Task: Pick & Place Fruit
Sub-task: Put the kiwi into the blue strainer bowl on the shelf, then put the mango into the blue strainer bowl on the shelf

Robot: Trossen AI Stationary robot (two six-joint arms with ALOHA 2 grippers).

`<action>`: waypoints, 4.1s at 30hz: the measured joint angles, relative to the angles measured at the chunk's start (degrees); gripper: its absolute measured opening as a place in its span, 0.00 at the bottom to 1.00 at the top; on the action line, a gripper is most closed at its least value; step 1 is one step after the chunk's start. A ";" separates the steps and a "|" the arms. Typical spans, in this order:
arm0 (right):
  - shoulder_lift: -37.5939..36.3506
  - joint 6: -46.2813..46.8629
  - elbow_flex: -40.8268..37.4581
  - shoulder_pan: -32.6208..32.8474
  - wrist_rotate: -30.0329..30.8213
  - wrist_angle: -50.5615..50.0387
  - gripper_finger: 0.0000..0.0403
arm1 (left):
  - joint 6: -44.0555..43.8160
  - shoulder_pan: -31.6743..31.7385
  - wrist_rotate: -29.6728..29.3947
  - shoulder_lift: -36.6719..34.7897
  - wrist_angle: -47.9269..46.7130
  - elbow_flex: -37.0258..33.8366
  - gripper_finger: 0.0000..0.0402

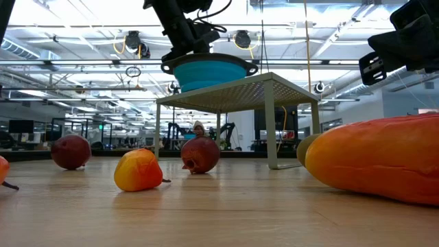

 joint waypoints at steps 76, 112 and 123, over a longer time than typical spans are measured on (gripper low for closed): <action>-0.02 4.48 -0.07 0.01 -0.03 0.44 0.00 | -10.25 -12.32 5.20 -17.51 3.36 0.09 0.63; 1.25 13.57 -0.07 0.02 -3.23 10.78 0.00 | -9.17 -20.45 1.20 -17.49 4.14 -0.68 0.01; 6.29 14.42 0.00 0.02 -4.71 15.10 0.00 | -14.46 -24.24 -0.01 -22.35 16.20 -16.89 0.06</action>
